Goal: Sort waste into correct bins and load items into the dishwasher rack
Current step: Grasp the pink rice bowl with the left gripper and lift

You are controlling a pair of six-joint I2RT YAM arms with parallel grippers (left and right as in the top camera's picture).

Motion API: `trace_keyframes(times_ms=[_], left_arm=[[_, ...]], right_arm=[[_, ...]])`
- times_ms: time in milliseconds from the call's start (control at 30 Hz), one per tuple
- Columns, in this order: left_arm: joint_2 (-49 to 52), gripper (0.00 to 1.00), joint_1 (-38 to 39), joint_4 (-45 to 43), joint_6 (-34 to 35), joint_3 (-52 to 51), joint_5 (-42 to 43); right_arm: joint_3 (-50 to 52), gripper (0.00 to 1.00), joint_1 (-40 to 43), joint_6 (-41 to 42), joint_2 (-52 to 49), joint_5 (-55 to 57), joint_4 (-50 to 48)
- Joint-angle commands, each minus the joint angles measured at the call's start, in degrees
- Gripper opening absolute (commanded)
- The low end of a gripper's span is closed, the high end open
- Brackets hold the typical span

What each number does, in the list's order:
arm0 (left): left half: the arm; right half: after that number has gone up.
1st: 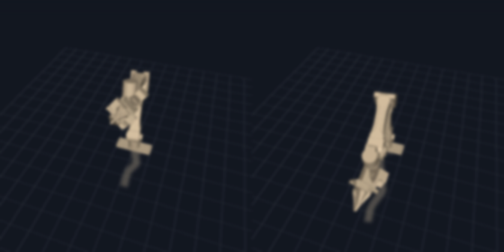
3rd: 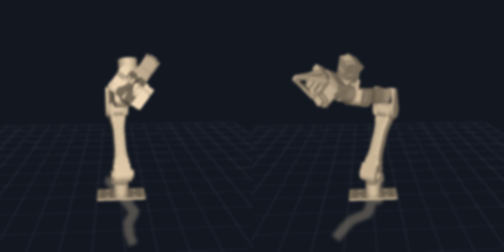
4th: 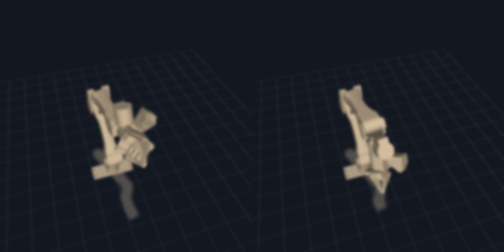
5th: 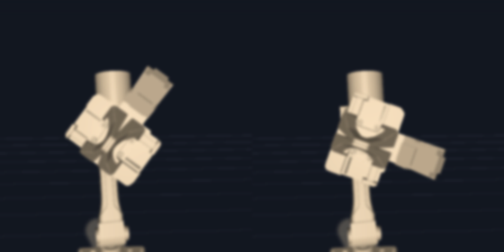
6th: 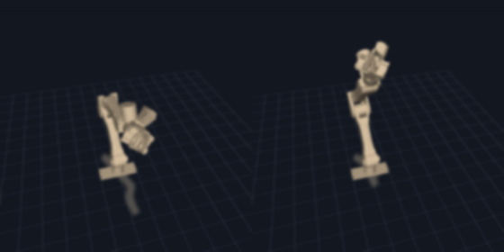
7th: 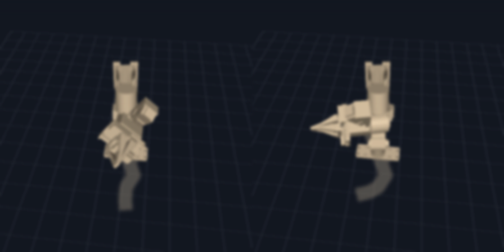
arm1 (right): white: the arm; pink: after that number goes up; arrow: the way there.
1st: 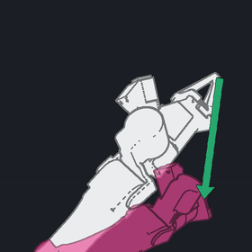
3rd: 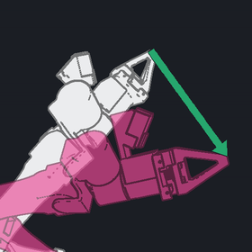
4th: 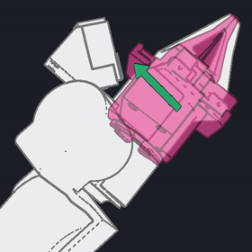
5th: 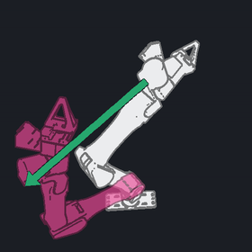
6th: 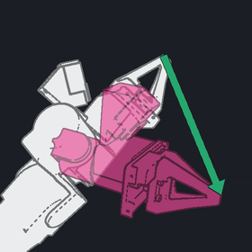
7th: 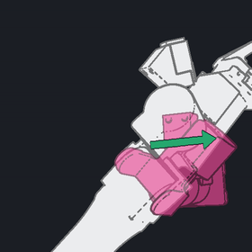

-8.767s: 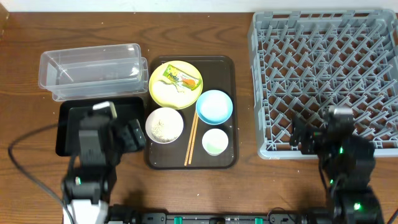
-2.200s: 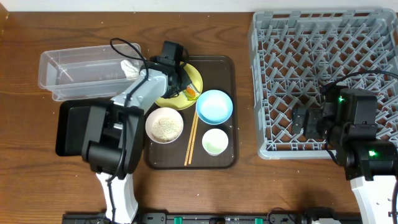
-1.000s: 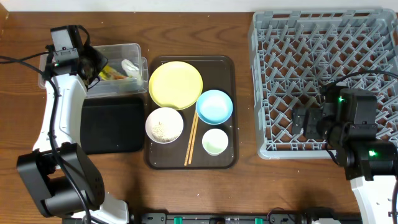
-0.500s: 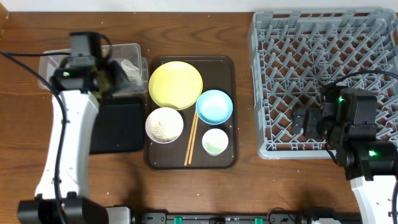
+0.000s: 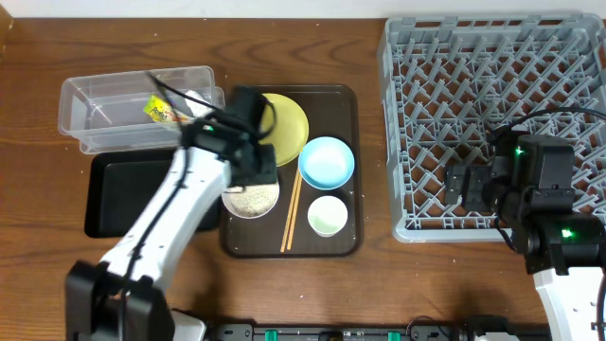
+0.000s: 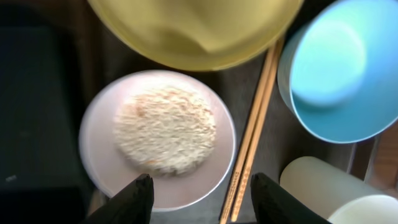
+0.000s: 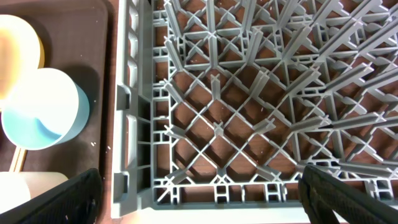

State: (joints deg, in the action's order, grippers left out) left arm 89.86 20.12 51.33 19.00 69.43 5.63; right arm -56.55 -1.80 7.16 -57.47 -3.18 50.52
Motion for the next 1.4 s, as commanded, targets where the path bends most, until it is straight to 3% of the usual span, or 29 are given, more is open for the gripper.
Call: trace_keyframes(times_ms=[0, 433, 567, 767, 867, 1100, 1367], left_arm=[[2.54, 0.53, 2.54, -1.81, -0.74, -1.79, -0.26], [14.88, 0.47, 6.69, -5.40, -0.76, -1.92, -0.31], [15.82, 0.25, 6.71, -5.66, -0.74, -1.92, -0.28], [15.82, 0.19, 6.71, -5.57, -0.74, -1.92, -0.26], [15.82, 0.07, 6.71, -5.29, -0.74, -1.92, -0.26], [13.49, 0.06, 6.71, -4.13, -0.76, -1.55, -0.28], [3.85, 0.06, 5.99, -1.01, -1.29, 0.42, -0.28]], right_arm=[[-0.59, 0.99, -0.81, -0.52, 0.13, -0.28, 0.17], [-0.59, 0.99, -0.81, -0.55, 0.13, -0.28, 0.74], [-0.59, 0.99, -0.81, -0.55, 0.13, -0.28, 0.74], [-0.59, 0.99, -0.81, -0.55, 0.13, -0.28, 0.76], [-0.59, 0.99, -0.81, -0.55, 0.13, -0.28, 0.74], [-0.59, 0.99, -0.81, -0.55, 0.13, -0.26, 0.92], [-0.59, 0.99, -0.81, -0.55, 0.13, -0.26, 1.16]])
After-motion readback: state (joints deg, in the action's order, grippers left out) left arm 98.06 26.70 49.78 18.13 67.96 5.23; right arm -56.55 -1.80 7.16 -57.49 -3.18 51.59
